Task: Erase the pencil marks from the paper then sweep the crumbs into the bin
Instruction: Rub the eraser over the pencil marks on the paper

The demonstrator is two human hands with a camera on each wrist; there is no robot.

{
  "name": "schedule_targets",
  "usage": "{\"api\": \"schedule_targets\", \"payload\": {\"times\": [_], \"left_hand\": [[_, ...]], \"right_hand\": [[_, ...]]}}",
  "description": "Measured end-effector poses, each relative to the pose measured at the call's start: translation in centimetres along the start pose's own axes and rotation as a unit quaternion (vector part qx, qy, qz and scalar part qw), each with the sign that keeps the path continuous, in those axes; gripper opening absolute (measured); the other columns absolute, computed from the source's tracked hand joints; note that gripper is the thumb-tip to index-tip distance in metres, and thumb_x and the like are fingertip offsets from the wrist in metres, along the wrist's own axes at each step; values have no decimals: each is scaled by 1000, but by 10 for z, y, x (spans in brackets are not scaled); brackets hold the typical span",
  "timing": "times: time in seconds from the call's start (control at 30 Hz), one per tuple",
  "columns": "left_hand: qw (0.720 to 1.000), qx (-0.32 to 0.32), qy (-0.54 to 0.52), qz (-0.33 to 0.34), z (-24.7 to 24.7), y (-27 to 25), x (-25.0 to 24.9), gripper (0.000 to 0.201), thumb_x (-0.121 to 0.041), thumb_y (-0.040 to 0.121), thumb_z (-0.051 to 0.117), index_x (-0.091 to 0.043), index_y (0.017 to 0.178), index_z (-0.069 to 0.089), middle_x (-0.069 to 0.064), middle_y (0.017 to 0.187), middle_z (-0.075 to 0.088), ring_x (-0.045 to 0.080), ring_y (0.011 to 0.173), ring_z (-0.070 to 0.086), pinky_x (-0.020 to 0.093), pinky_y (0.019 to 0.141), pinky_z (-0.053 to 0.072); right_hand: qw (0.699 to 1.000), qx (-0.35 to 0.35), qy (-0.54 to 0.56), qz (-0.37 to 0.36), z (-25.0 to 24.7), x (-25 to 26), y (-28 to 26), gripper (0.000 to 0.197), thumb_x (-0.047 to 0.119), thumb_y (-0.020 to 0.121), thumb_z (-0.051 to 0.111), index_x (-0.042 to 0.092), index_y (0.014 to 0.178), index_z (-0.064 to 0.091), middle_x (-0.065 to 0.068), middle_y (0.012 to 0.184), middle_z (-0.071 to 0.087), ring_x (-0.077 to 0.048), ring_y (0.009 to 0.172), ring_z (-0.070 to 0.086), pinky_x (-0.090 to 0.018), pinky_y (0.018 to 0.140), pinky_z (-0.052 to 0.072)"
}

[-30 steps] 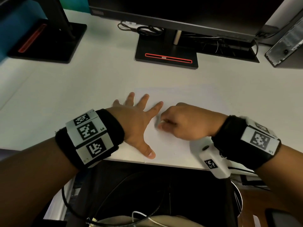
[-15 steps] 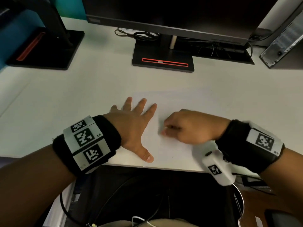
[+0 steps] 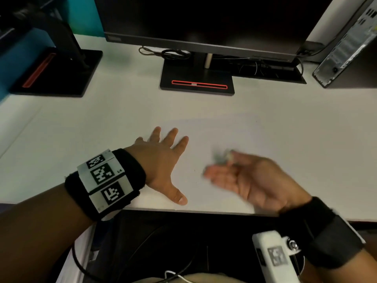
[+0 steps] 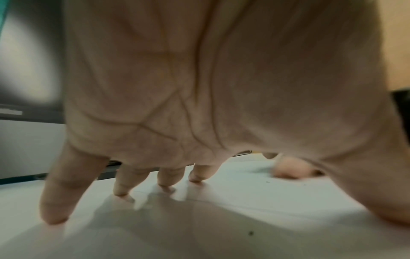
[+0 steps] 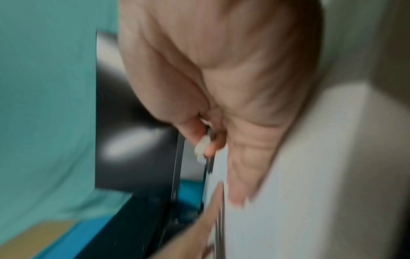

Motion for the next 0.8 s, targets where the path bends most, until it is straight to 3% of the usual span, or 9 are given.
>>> {"api": "schedule_targets", "payload": {"times": [0.07, 0.13, 0.23, 0.3, 0.43, 0.5, 0.67, 0.73, 0.8], "left_hand": [[1000, 2, -1, 1, 0, -1, -1, 149, -91, 54, 66, -32, 150, -32, 0, 158, -39, 37, 147, -27, 63, 119, 6], [1000, 1, 1, -1, -2, 0, -1, 148, -90, 55, 66, -33, 151, -31, 0, 159, -38, 37, 148, -27, 63, 120, 7], [1000, 7, 6, -5, 0, 1, -2, 149, -90, 54, 66, -33, 150, -32, -1, 158, -38, 38, 148, -26, 63, 119, 8], [1000, 9, 11, -7, 1, 1, 0, 149, -91, 53, 65, -33, 150, -33, -2, 158, -39, 37, 148, -26, 63, 119, 9], [1000, 14, 2, -7, 1, 0, 2, 150, -91, 53, 66, -34, 149, -33, -3, 157, -40, 36, 147, -28, 63, 119, 7], [1000, 19, 6, -7, 1, 1, 0, 151, -91, 52, 66, -34, 148, -34, -3, 156, -41, 36, 147, -29, 63, 119, 7], [1000, 13, 15, -4, 2, 4, 1, 154, -92, 49, 66, -34, 147, -37, -3, 156, -42, 37, 147, -28, 63, 118, 10], [1000, 4, 19, 2, 2, 5, 3, 155, -93, 47, 66, -35, 146, -39, -4, 156, -41, 36, 148, -27, 62, 119, 12], [1000, 1, 12, 6, 2, 3, 4, 155, -94, 47, 66, -35, 145, -39, -6, 156, -41, 35, 148, -27, 63, 119, 11]], "right_hand": [[980, -93, 95, -149, -33, 36, -10, 17, 20, 98, 54, 10, 86, 59, -32, 115, 65, -41, 104, 72, -43, 93, 59], [970, -89, 111, -197, -28, 38, -23, 17, 21, 100, 52, 11, 88, 59, -31, 113, 67, -45, 111, 69, -45, 95, 58], [997, 37, 36, -55, 24, -14, -26, 15, 23, 92, 55, 8, 92, 57, -34, 110, 70, -43, 98, 72, -42, 84, 61], [998, 49, -25, 26, 30, -38, -19, 18, 22, 101, 52, 4, 98, 57, -33, 109, 71, -42, 97, 74, -40, 80, 63], [964, -124, 176, -153, -32, 24, -5, 20, 18, 105, 49, 6, 93, 60, -25, 90, 69, -34, 81, 73, -42, 81, 64], [946, -136, 186, -227, -39, 49, -13, 18, 18, 105, 49, 10, 92, 59, -23, 94, 66, -34, 85, 72, -44, 86, 62], [998, 42, -46, 11, 49, -27, 2, 21, 22, 106, 49, 3, 99, 56, -36, 114, 68, -41, 99, 72, -45, 89, 61], [999, 26, -8, 21, 44, -29, 14, 28, 25, 107, 47, -1, 105, 59, -35, 115, 69, -41, 101, 72, -43, 89, 61], [986, -64, 130, -81, 9, 3, 25, 26, 25, 107, 45, 5, 101, 60, -28, 109, 70, -36, 96, 73, -39, 84, 62]]}}
Point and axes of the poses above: each hand's wrist, its own y-axis towards the middle knuckle, its own z-axis out of the palm, x = y × z, the point moved 9 cm from there along y, towards the middle knuckle
